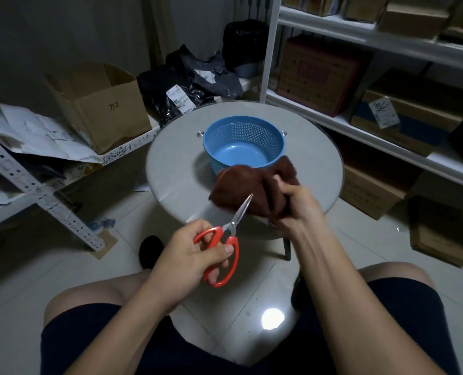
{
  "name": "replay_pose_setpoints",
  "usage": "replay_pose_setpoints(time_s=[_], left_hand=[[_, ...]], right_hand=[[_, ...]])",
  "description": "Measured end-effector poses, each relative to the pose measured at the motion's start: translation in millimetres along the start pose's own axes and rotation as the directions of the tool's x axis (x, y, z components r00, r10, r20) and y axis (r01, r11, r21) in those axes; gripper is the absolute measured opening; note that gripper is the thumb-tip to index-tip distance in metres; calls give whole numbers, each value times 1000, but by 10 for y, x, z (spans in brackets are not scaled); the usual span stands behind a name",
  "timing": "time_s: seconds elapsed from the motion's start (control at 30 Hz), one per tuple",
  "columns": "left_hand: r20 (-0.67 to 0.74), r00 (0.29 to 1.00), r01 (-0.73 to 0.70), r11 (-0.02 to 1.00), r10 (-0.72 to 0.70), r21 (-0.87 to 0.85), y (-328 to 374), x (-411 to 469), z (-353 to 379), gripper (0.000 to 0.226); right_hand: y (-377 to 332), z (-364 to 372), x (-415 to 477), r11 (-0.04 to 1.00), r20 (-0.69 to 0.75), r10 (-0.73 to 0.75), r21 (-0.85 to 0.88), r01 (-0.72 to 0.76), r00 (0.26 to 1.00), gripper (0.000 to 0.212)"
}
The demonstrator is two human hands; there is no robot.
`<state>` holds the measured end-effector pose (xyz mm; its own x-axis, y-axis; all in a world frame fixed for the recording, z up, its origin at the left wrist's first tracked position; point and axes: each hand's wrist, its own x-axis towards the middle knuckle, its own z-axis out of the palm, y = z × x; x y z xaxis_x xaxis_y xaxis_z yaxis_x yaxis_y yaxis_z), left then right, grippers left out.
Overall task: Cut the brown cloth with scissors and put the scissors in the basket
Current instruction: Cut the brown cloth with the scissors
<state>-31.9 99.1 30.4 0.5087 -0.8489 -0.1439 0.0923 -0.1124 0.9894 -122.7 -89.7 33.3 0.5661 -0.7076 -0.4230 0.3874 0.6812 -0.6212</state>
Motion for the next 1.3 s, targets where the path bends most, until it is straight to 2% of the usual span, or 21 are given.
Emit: replay_pose_setpoints(time_s=[0.07, 0.13, 0.2, 0.3, 0.5, 0.6, 0.77, 0.9, 0.93, 1.07, 1.17, 1.23, 1.3], left_hand=[[-46, 999, -20, 999, 18, -25, 34, -9, -20, 19], [-106, 994, -42, 997, 35, -62, 64, 66, -11, 18], [-134, 991, -40, 995, 27, -95, 99, 151, 36, 9], [-104, 995, -14, 993, 2, -121, 92, 219, 104, 26], [-118, 992, -33, 999, 31, -9, 102, 223, 116, 49], [-105, 992, -63, 996, 69, 61, 83, 243, 81, 46], [-89, 989, -99, 981, 115, 165, 43, 252, 97, 23], [1, 999, -52, 992, 52, 112, 9, 239, 70, 41], [9, 999, -33, 994, 32, 100, 9, 234, 73, 43], [0, 1000, 31, 999, -31, 30, -2, 216, 110, 40], [2, 999, 48, 997, -48, 53, 11, 187, 108, 43], [4, 997, 71, 994, -72, 85, 32, 195, 78, 44], [20, 993, 113, 982, -117, 148, 63, 201, 33, 42]], right_hand=[[-160, -70, 44, 999, -15, 37, 30, -36, 999, 14], [-123, -66, -47, 998, 109, 61, -40, -57, 992, 23], [6, -73, -142, 998, 253, 58, -47, -47, 966, 44], [126, -120, -199, 997, 342, 70, -60, -53, 937, 65], [125, -175, -167, 997, 341, 67, -46, -55, 938, 69], [152, -229, -159, 996, 355, 79, -61, -61, 932, 75], [144, -315, -167, 993, 406, 78, -110, -37, 911, 78], [117, -233, -215, 976, 412, 99, -220, -6, 906, 86], [125, -204, -233, 968, 410, 100, -250, 6, 907, 83], [175, -90, -266, 943, 375, 45, -323, 84, 926, 49], [163, -57, -261, 895, 315, -25, -415, 161, 949, 35], [141, -29, -260, 892, 243, -21, -433, 128, 970, 31], [77, -13, -201, 929, 106, -20, -365, 58, 994, 29]])
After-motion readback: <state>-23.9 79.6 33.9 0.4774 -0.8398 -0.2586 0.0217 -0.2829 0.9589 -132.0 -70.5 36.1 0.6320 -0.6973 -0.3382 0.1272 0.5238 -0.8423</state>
